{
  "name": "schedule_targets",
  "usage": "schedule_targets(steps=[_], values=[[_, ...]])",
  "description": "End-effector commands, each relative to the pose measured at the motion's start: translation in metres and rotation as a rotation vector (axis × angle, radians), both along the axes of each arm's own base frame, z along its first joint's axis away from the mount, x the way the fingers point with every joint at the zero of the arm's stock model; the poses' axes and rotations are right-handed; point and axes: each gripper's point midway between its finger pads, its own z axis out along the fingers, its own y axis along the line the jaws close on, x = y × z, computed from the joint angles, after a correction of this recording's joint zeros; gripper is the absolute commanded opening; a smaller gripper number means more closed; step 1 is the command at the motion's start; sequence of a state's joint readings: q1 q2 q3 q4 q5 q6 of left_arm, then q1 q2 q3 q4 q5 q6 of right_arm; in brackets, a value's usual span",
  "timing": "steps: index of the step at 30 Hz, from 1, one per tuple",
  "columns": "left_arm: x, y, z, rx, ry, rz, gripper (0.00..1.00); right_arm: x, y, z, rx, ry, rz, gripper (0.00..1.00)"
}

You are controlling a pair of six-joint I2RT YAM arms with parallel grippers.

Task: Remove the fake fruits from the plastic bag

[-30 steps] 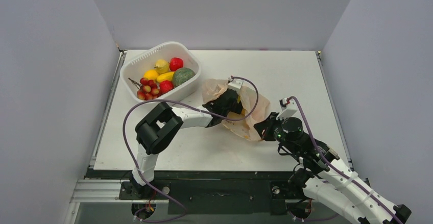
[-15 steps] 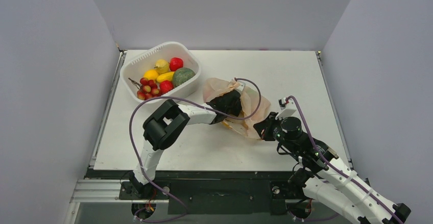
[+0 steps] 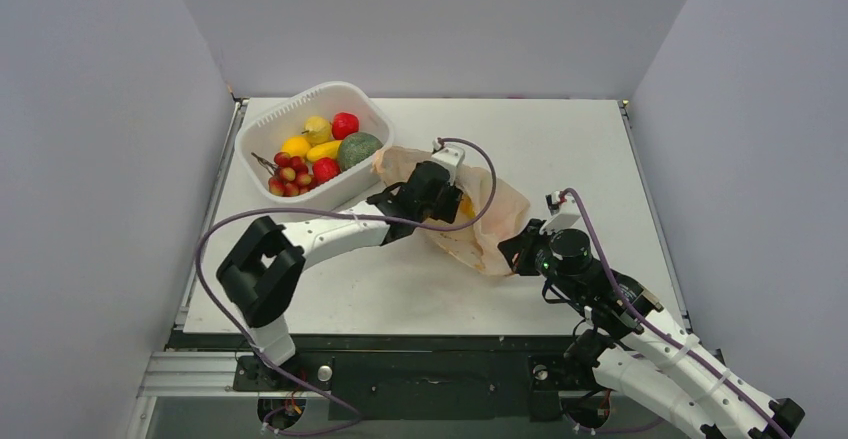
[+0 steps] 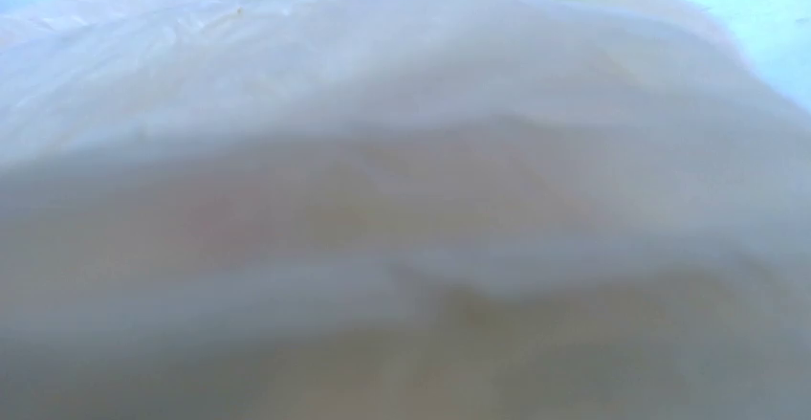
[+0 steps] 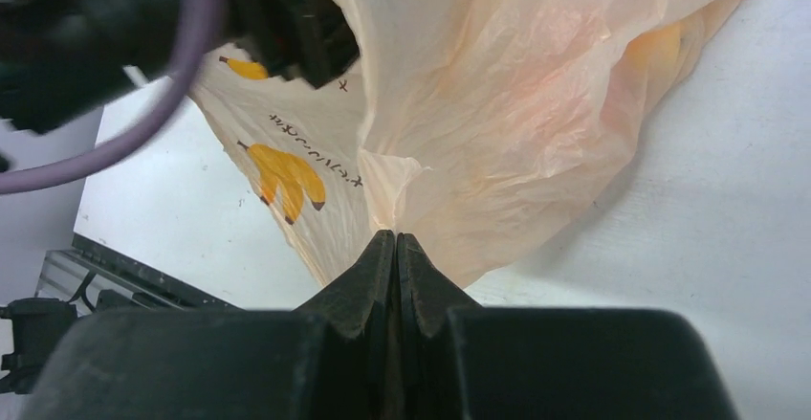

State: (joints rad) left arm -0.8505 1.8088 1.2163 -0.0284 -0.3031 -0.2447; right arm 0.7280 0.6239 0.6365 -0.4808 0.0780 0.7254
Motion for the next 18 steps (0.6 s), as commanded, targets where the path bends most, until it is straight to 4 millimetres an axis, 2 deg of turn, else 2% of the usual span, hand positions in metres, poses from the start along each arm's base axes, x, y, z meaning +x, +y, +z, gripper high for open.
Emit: schedule_targets(steps=[1,6,18], values=[[-0.03,-0.003,0.05,-0.154,0.018,-0.057,0.3,0.006,-0.005,0.009,-0.017,-0.043,-0.026,0.0],[-0.064,0.002,0.073,-0.231,0.055,-0.097,0.29,0.008,-0.006,0.008,-0.032,-0.05,-0.033,0.0],[-0.146,0.008,0.179,-0.526,0.078,-0.352,0.29,0.01,-0.008,0.01,-0.042,-0.057,-0.042,0.0]])
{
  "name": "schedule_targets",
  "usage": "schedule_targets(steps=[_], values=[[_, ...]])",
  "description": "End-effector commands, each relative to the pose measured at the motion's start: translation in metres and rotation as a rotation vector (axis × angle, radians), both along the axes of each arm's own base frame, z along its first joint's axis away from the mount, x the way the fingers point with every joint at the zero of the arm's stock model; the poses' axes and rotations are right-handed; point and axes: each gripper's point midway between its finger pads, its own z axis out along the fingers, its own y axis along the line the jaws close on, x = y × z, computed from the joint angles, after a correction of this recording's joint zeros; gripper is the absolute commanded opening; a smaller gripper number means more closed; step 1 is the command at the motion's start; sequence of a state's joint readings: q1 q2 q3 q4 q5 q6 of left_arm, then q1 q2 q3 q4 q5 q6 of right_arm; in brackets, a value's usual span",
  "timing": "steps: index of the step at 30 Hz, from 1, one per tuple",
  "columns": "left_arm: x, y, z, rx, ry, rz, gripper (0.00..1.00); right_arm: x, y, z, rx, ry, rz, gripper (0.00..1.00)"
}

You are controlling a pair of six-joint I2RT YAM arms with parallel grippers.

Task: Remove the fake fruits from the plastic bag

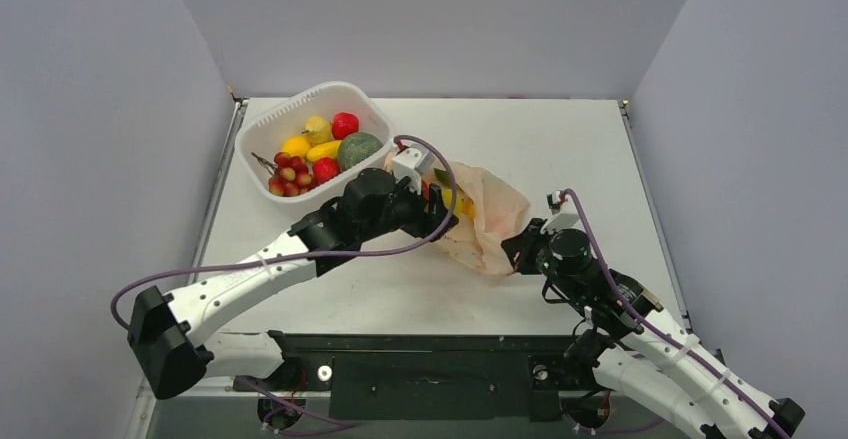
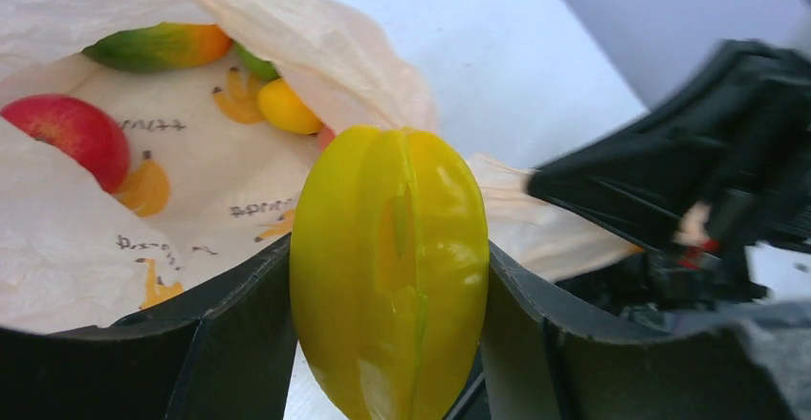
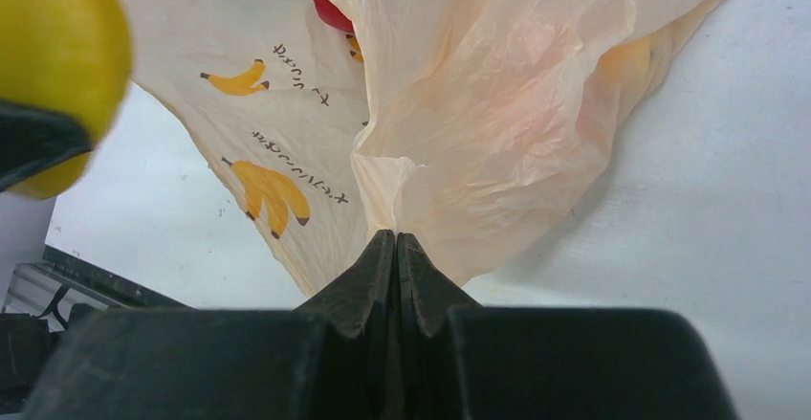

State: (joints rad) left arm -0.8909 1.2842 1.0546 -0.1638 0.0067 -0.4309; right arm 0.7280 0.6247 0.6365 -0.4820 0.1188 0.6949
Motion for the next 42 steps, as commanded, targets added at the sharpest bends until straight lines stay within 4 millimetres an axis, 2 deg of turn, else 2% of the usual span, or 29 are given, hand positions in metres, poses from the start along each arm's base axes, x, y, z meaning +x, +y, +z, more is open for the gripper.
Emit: schedule_targets(steps=[1,2,3,4,5,8,11,14,15,16,17,18,19,20,21,22,24,25,26,27,28,31,35,38,39,40,41,42], values=[[-0.038,0.002,0.061,-0.16,-0.026,-0.136,0.29,0.005,-0.002,0.011,-0.001,-0.033,-0.022,0.0],[-0.043,0.006,0.078,-0.189,-0.054,-0.143,0.29,0.005,-0.002,0.01,-0.002,-0.032,-0.021,0.0],[-0.044,0.011,0.085,-0.192,-0.071,-0.14,0.29,0.005,-0.002,0.01,-0.002,-0.031,-0.021,0.0],[-0.044,0.017,0.105,-0.217,-0.111,-0.127,0.29,0.005,-0.002,0.011,-0.003,-0.031,-0.02,0.0],[-0.042,0.024,0.11,-0.206,-0.13,-0.114,0.3,0.005,-0.001,0.01,-0.004,-0.028,-0.017,0.0],[-0.026,0.055,0.145,-0.177,-0.222,-0.017,0.29,0.006,0.0,0.013,-0.004,-0.029,-0.016,0.0],[-0.001,0.087,0.158,-0.122,-0.273,0.104,0.28,0.008,0.0,0.013,-0.003,-0.031,-0.027,0.0],[0.034,0.131,0.166,-0.091,-0.296,0.262,0.27,0.009,0.001,0.013,-0.003,-0.029,-0.024,0.0],[0.041,0.14,0.166,-0.093,-0.299,0.291,0.26,0.009,0.001,0.015,-0.003,-0.031,-0.023,0.0],[0.055,0.158,0.167,-0.099,-0.299,0.353,0.25,0.01,0.002,0.014,-0.007,-0.027,-0.019,0.0],[0.061,0.164,0.163,-0.101,-0.293,0.368,0.24,0.01,0.003,0.015,-0.008,-0.028,-0.019,0.0],[0.076,0.182,0.164,-0.114,-0.298,0.43,0.23,0.011,0.003,0.015,-0.01,-0.028,-0.02,0.0],[0.082,0.188,0.158,-0.116,-0.287,0.445,0.23,0.012,0.003,0.015,-0.009,-0.029,-0.022,0.0],[0.097,0.205,0.156,-0.131,-0.284,0.504,0.23,0.013,0.004,0.016,-0.004,-0.034,-0.027,0.0],[0.104,0.21,0.149,-0.135,-0.267,0.515,0.23,0.013,0.004,0.016,0.0,-0.033,-0.029,0.0],[0.12,0.224,0.144,-0.149,-0.256,0.566,0.22,0.014,0.005,0.016,0.002,-0.031,-0.026,0.0],[0.142,0.241,0.127,-0.166,-0.224,0.62,0.22,0.015,0.008,0.017,0.0,-0.031,-0.016,0.0],[0.153,0.244,0.109,-0.161,-0.185,0.633,0.22,0.015,0.01,0.019,-0.002,-0.033,-0.009,0.0],[0.164,0.254,0.106,-0.181,-0.187,0.662,0.22,0.016,0.012,0.017,-0.01,-0.025,0.001,0.0],[0.176,0.26,0.088,-0.174,-0.15,0.678,0.22,0.017,0.014,0.018,-0.011,-0.026,0.006,0.0],[0.184,0.262,0.083,-0.179,-0.15,0.685,0.22,0.018,0.015,0.018,-0.011,-0.028,0.008,0.0],[0.215,0.272,0.041,-0.115,-0.088,0.723,0.22,0.019,0.015,0.018,-0.003,-0.031,0.001,0.0],[0.246,0.283,0.0,-0.053,-0.052,0.768,0.22,0.02,0.016,0.019,-0.011,-0.035,0.013,0.0],[0.263,0.285,-0.026,-0.017,-0.023,0.772,0.23,0.019,0.016,0.015,-0.02,-0.025,0.014,0.0],[0.27,0.285,-0.042,0.007,-0.001,0.769,0.23,0.019,0.015,0.014,-0.018,-0.025,0.009,0.0],[0.275,0.285,-0.044,0.016,-0.001,0.767,0.23,0.019,0.015,0.012,-0.014,-0.021,0.004,0.0],[0.279,0.288,-0.065,0.049,0.037,0.771,0.23,0.018,0.015,0.014,-0.005,-0.027,0.004,0.0],[0.284,0.289,-0.067,0.057,0.037,0.774,0.23,0.018,0.015,0.013,-0.003,-0.026,0.004,0.0]])
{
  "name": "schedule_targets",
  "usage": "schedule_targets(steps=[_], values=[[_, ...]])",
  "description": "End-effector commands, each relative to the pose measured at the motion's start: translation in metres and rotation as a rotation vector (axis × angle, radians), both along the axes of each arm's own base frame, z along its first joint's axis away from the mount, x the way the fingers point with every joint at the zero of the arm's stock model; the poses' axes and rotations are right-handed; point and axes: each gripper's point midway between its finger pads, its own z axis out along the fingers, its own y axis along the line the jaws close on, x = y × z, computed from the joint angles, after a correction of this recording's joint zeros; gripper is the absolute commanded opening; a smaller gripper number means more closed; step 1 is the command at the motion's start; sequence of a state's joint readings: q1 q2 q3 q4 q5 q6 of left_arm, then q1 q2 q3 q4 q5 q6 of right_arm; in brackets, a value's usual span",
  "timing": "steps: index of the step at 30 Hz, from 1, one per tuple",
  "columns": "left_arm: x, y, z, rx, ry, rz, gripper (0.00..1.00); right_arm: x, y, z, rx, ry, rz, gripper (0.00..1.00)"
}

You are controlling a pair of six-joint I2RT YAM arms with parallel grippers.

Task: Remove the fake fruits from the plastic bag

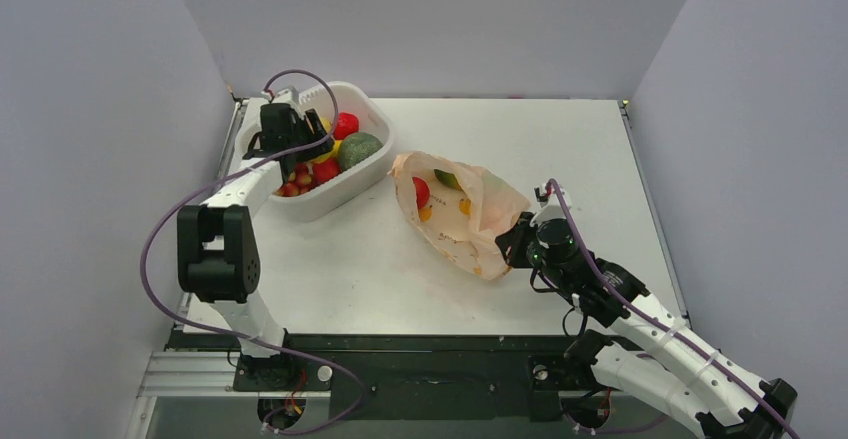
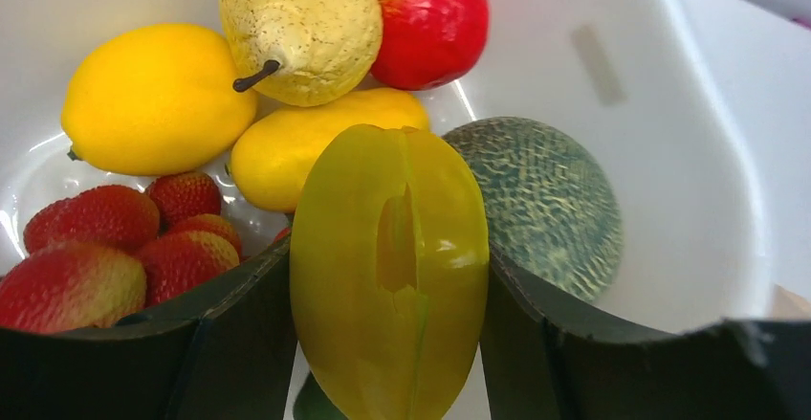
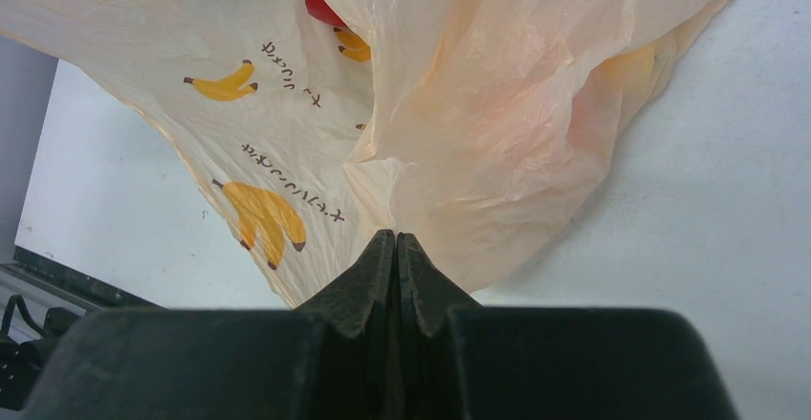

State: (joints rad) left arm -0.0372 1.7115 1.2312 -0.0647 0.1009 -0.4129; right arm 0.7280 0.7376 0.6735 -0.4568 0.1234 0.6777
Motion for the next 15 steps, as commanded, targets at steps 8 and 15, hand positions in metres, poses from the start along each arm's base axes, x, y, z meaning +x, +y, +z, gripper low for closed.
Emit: schedule_targets(steps=[8,15], values=[[0.044,0.012,-0.037,0.091,0.041,0.01,0.35,0.006,0.005,0.016,0.039,-0.046,-0.001,0.0],[0.038,0.018,-0.047,0.111,0.094,0.027,0.71,0.007,0.005,0.018,0.026,-0.048,0.008,0.0]])
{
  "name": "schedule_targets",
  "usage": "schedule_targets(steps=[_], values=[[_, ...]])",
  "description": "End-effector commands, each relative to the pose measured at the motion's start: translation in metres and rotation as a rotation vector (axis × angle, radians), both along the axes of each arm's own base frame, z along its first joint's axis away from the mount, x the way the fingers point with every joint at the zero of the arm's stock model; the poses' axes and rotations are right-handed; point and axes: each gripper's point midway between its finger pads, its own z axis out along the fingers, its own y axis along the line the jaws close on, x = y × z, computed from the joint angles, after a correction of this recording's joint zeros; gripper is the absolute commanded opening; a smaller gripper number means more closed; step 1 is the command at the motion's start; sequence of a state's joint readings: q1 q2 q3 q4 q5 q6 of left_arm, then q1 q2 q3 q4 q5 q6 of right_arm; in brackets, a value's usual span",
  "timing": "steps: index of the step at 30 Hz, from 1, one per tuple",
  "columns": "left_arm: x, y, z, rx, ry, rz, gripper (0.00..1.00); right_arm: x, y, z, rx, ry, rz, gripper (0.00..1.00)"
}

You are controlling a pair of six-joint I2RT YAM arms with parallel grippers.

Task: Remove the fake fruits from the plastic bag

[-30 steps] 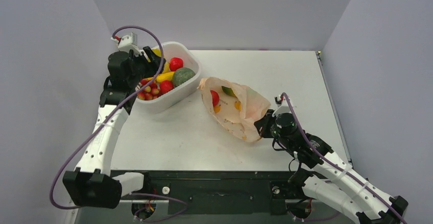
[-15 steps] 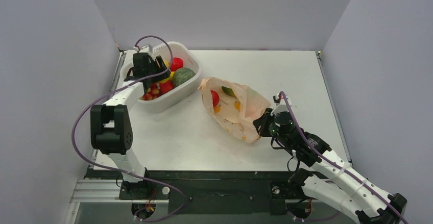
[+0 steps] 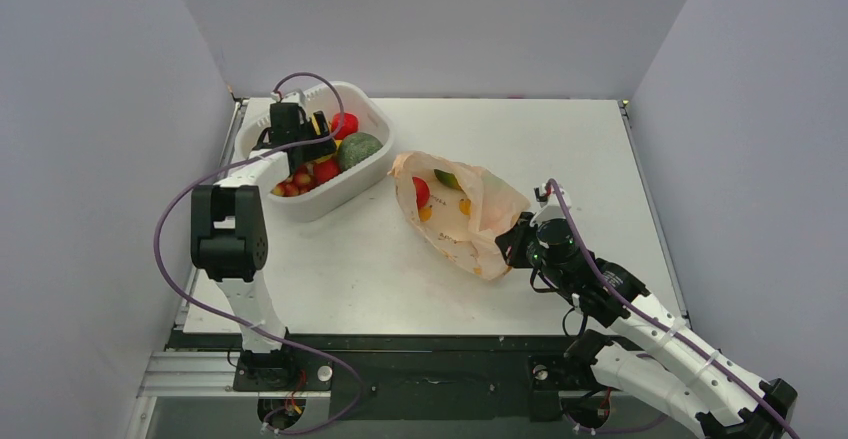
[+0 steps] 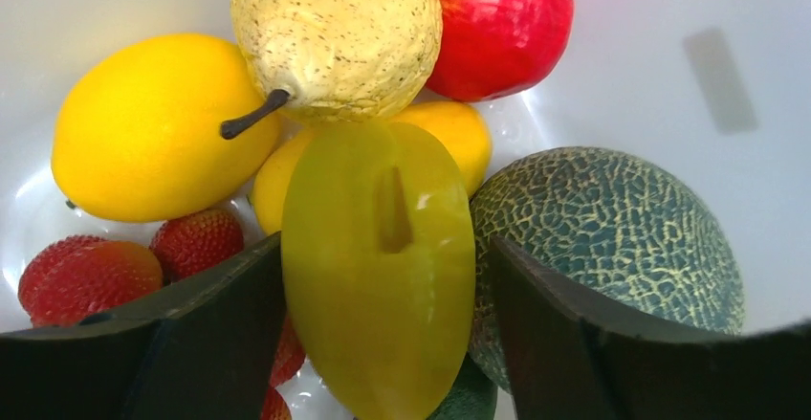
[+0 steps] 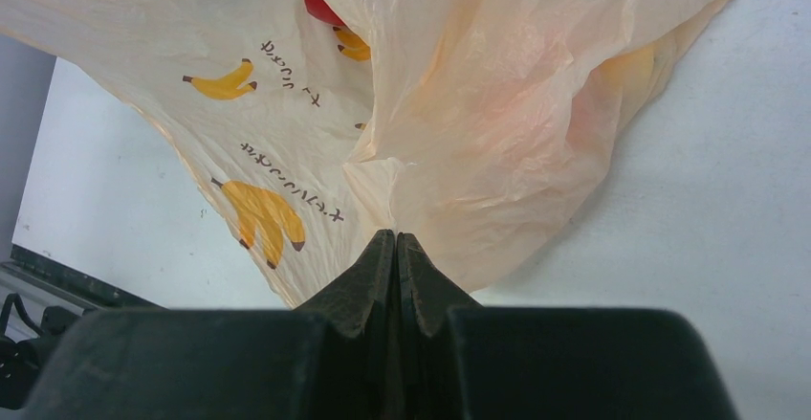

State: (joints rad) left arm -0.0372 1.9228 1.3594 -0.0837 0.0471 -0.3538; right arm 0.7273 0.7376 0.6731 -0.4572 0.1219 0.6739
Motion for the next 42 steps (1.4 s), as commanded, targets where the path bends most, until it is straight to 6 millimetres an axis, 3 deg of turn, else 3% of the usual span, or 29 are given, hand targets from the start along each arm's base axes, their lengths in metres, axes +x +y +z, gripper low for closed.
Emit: schedule_targets(steps=[1,6,10,13,14,15,16,17,19,22,23,24,25,26,27,31,35,37,38,39,40,41,42], values=[[0.004,0.008,0.011,0.032,-0.001,0.013,0.78,0.007,0.005,0.019,0.033,-0.051,0.004,0.0],[-0.004,0.01,0.053,0.042,-0.059,0.016,0.89,0.004,0.005,0.022,0.057,-0.057,0.01,0.0],[-0.02,0.003,0.113,0.01,-0.144,-0.012,0.9,0.002,0.004,0.025,0.042,-0.054,0.018,0.0],[-0.049,-0.01,0.159,-0.063,-0.196,-0.056,0.9,-0.001,0.003,0.028,0.046,-0.054,0.024,0.0],[-0.06,-0.022,0.162,-0.106,-0.193,-0.103,0.9,-0.002,0.003,0.03,0.049,-0.055,0.027,0.0],[-0.074,-0.031,0.182,-0.149,-0.228,-0.126,0.9,-0.004,0.002,0.034,0.057,-0.061,0.03,0.0],[-0.09,-0.048,0.175,-0.192,-0.207,-0.188,0.9,-0.005,0.002,0.037,0.059,-0.064,0.034,0.0],[-0.107,-0.057,0.194,-0.222,-0.253,-0.213,0.9,-0.008,-0.001,0.043,0.057,-0.076,0.04,0.0],[-0.144,-0.089,0.198,-0.26,-0.268,-0.302,0.9,-0.01,-0.006,0.054,0.037,-0.095,0.041,0.0],[-0.213,-0.153,0.195,-0.336,-0.302,-0.448,0.89,-0.012,-0.016,0.068,-0.01,-0.116,0.039,0.0],[-0.229,-0.164,0.178,-0.348,-0.275,-0.465,0.89,-0.014,-0.018,0.076,-0.02,-0.132,0.047,0.0],[-0.256,-0.186,0.196,-0.397,-0.335,-0.513,0.88,-0.015,-0.017,0.08,-0.021,-0.137,0.058,0.0],[-0.264,-0.19,0.185,-0.394,-0.334,-0.487,0.88,-0.015,-0.016,0.085,-0.022,-0.149,0.069,0.0],[-0.293,-0.21,0.201,-0.444,-0.379,-0.56,0.87,-0.016,-0.013,0.086,-0.02,-0.144,0.09,0.0],[-0.313,-0.222,0.201,-0.443,-0.39,-0.588,0.87,-0.018,-0.009,0.088,-0.014,-0.144,0.114,0.0],[-0.363,-0.243,0.226,-0.398,-0.475,-0.665,0.86,-0.023,0.002,0.088,0.028,-0.135,0.164,0.0],[-0.395,-0.268,0.238,-0.343,-0.534,-0.726,0.86,-0.023,-0.001,0.08,0.039,-0.132,0.14,0.0],[-0.396,-0.295,0.224,-0.278,-0.506,-0.758,0.86,-0.025,-0.001,0.077,0.047,-0.124,0.141,0.0],[-0.396,-0.301,0.232,-0.264,-0.502,-0.76,0.86,-0.026,-0.001,0.075,0.053,-0.12,0.139,0.0],[-0.391,-0.312,0.212,-0.189,-0.464,-0.757,0.84,-0.027,0.0,0.075,0.059,-0.118,0.145,0.0],[-0.388,-0.318,0.219,-0.187,-0.467,-0.745,0.82,-0.028,0.0,0.074,0.063,-0.115,0.145,0.0],[-0.382,-0.324,0.206,-0.144,-0.444,-0.718,0.79,-0.029,-0.001,0.074,0.068,-0.118,0.146,0.0],[-0.378,-0.327,0.21,-0.147,-0.446,-0.696,0.75,-0.03,-0.001,0.072,0.069,-0.114,0.144,0.0]])
